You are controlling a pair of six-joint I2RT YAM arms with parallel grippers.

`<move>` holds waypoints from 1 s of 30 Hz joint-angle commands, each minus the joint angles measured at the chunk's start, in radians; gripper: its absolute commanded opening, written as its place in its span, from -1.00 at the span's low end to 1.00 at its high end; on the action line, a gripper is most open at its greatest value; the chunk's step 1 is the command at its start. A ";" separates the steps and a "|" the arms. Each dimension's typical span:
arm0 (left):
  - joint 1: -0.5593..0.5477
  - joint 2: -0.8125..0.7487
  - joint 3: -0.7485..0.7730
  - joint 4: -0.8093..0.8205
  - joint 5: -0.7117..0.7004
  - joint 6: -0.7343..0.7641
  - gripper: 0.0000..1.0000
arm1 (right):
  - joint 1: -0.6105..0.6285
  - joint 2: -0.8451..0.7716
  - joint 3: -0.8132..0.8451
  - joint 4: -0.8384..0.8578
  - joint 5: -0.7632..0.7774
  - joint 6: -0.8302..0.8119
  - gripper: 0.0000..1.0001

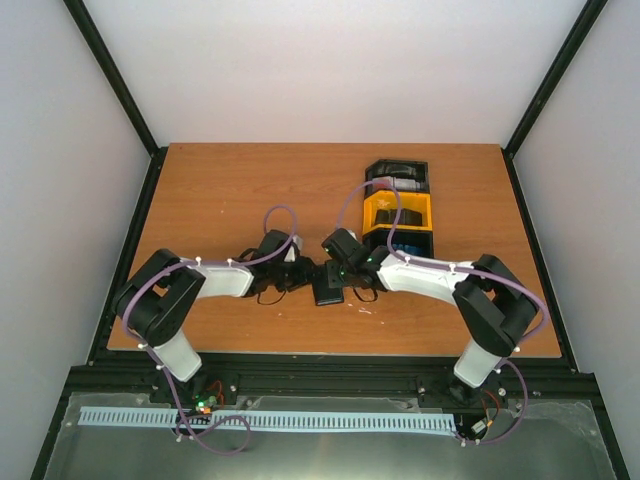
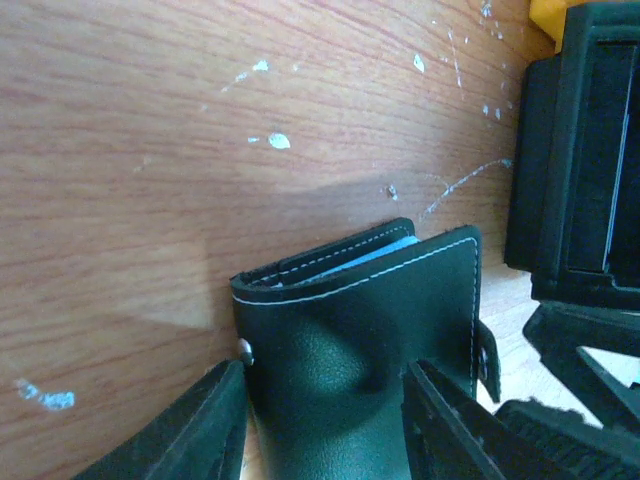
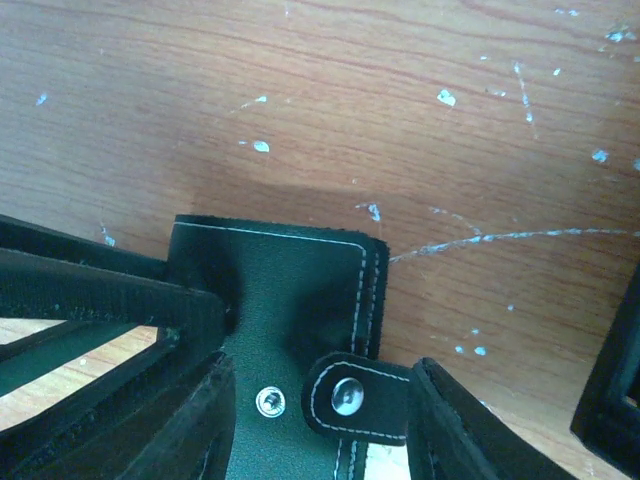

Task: Put the credit cards into the card holder
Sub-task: Close the card holder at the center of the board.

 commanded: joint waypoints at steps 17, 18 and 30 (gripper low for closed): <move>-0.010 0.143 -0.053 -0.268 -0.145 -0.049 -0.16 | 0.012 0.105 0.155 -0.214 0.092 -0.008 -0.48; -0.010 0.143 -0.053 -0.268 -0.145 -0.050 -0.16 | 0.011 0.103 0.155 -0.216 0.092 -0.007 -0.56; -0.010 0.141 -0.053 -0.260 -0.143 -0.044 -0.16 | 0.012 0.083 0.148 -0.237 0.109 0.005 -0.82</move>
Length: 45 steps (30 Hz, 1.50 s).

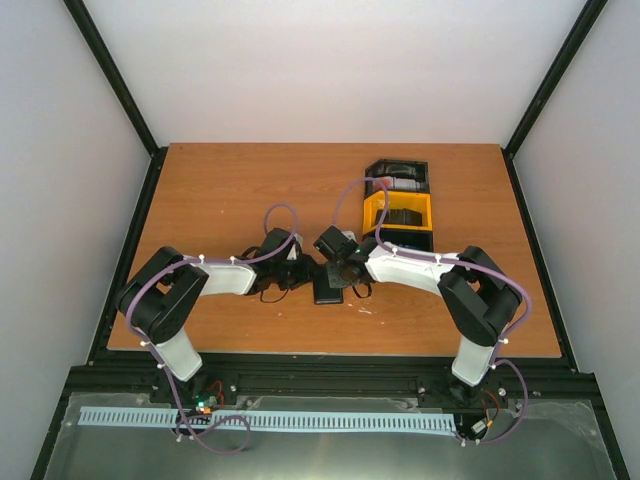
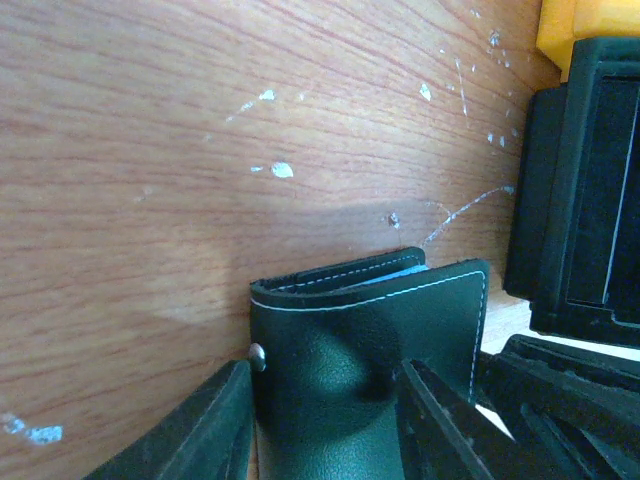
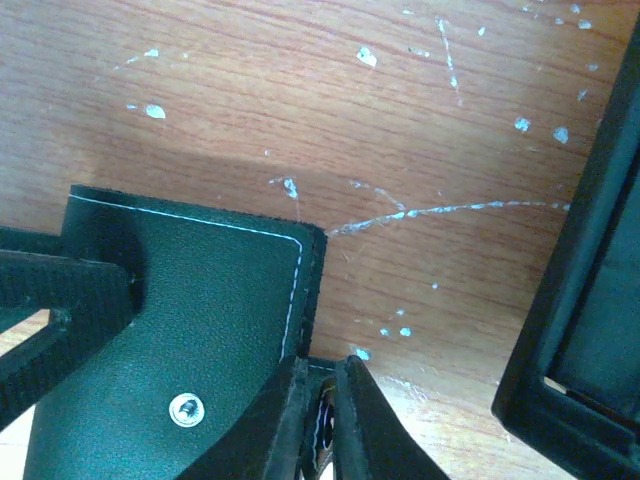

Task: Put the credit cards into the card holder
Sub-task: Close the card holder at the center of the board.

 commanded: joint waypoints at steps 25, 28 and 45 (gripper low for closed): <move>-0.005 0.085 -0.129 -0.173 -0.044 0.001 -0.17 | 0.003 -0.002 -0.039 0.108 -0.187 0.007 -0.94; -0.005 0.086 -0.131 -0.172 -0.044 0.000 -0.17 | 0.003 0.011 -0.027 0.093 -0.188 -0.008 -0.92; -0.004 0.083 -0.132 -0.175 -0.048 0.001 -0.17 | 0.003 -0.014 -0.042 0.122 -0.194 0.012 -0.51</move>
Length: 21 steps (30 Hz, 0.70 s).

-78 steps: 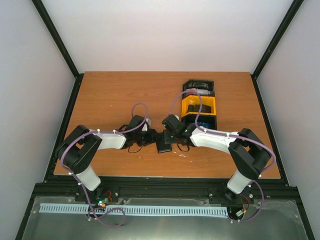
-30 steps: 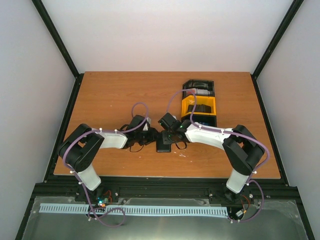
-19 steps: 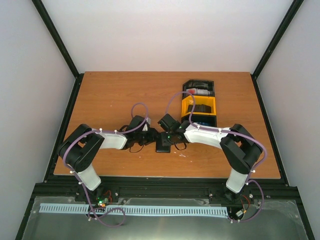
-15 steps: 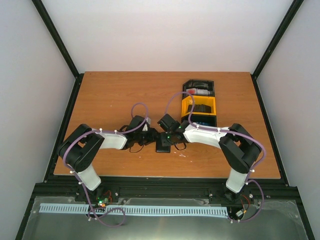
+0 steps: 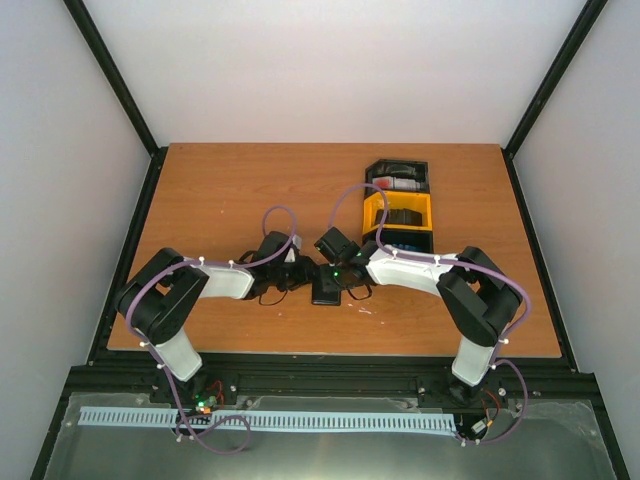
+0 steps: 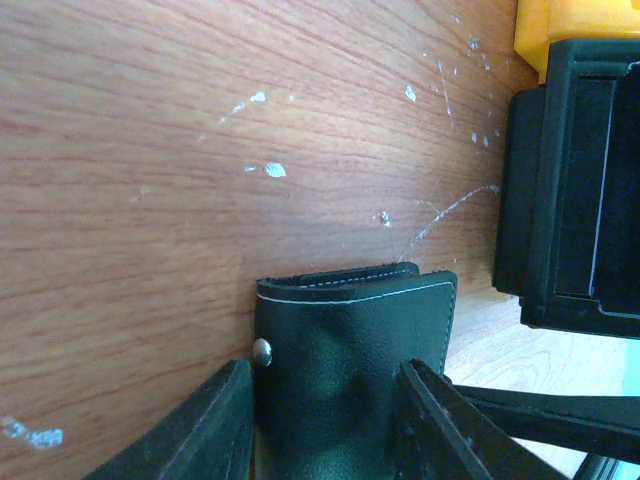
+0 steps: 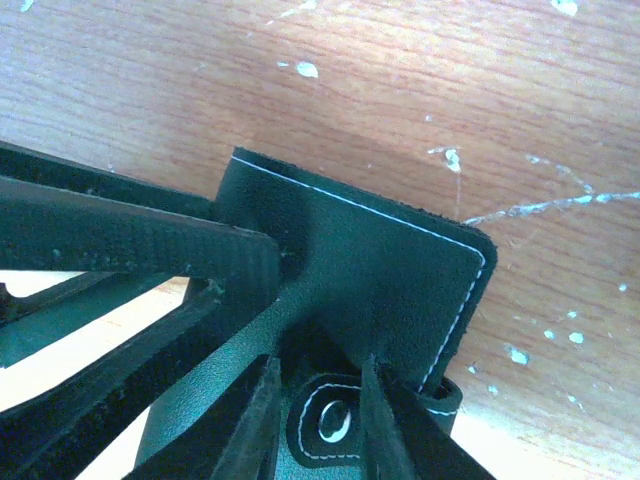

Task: Put the credit cards into the card holder
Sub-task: Close the card holder at the center of the board.

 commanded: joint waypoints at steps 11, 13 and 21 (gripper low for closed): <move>-0.006 0.086 -0.073 -0.274 -0.059 0.002 -0.17 | 0.003 -0.108 -0.035 0.014 0.083 0.042 -0.51; -0.006 0.086 -0.074 -0.274 -0.059 0.003 -0.17 | 0.003 -0.125 -0.052 0.012 0.108 0.051 -0.56; -0.006 0.087 -0.076 -0.269 -0.057 0.006 -0.17 | 0.002 -0.094 -0.091 0.032 0.033 0.073 -0.77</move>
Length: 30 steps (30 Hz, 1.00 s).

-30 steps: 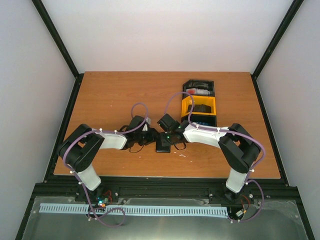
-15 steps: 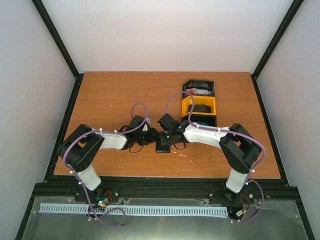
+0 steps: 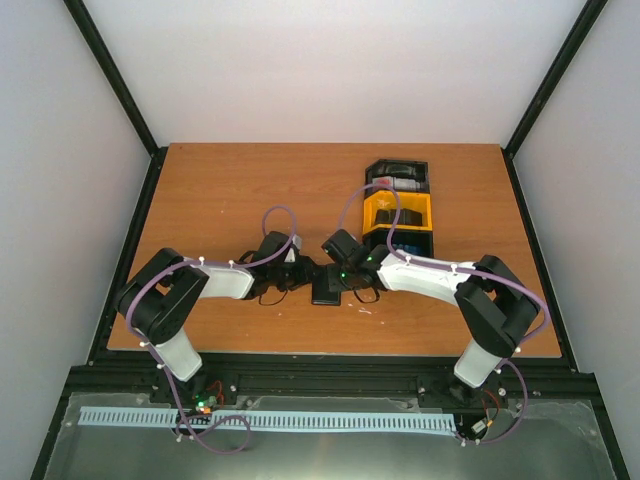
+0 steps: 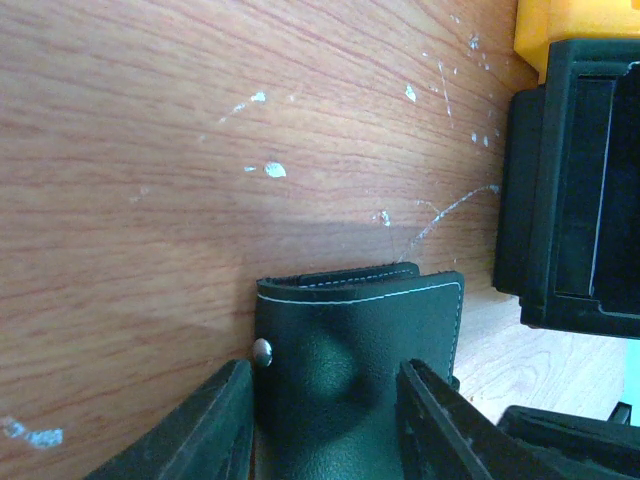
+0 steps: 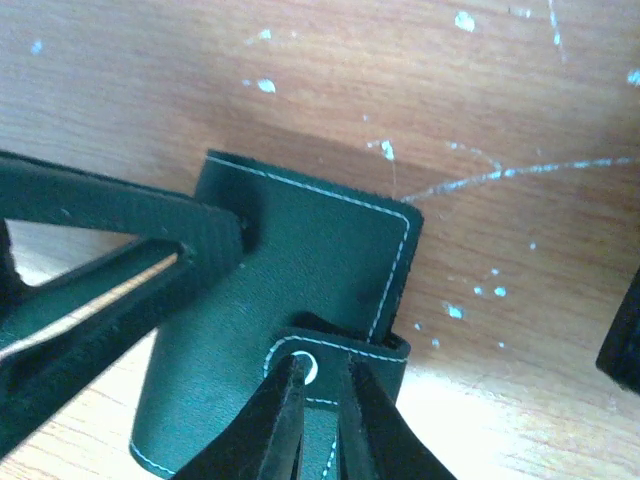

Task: Put the credit cards into the card holder
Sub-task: Close the card holder at the center of the board.

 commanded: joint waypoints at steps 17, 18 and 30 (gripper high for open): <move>-0.006 0.085 -0.086 -0.259 -0.050 0.008 -0.18 | -0.023 -0.004 -0.084 0.138 -0.032 0.097 -0.58; -0.006 0.085 -0.086 -0.258 -0.050 0.010 -0.18 | -0.025 0.000 -0.081 0.129 -0.027 0.100 -0.58; -0.005 -0.052 -0.159 -0.272 -0.016 0.017 0.01 | -0.029 0.037 -0.073 0.135 -0.074 0.096 -0.69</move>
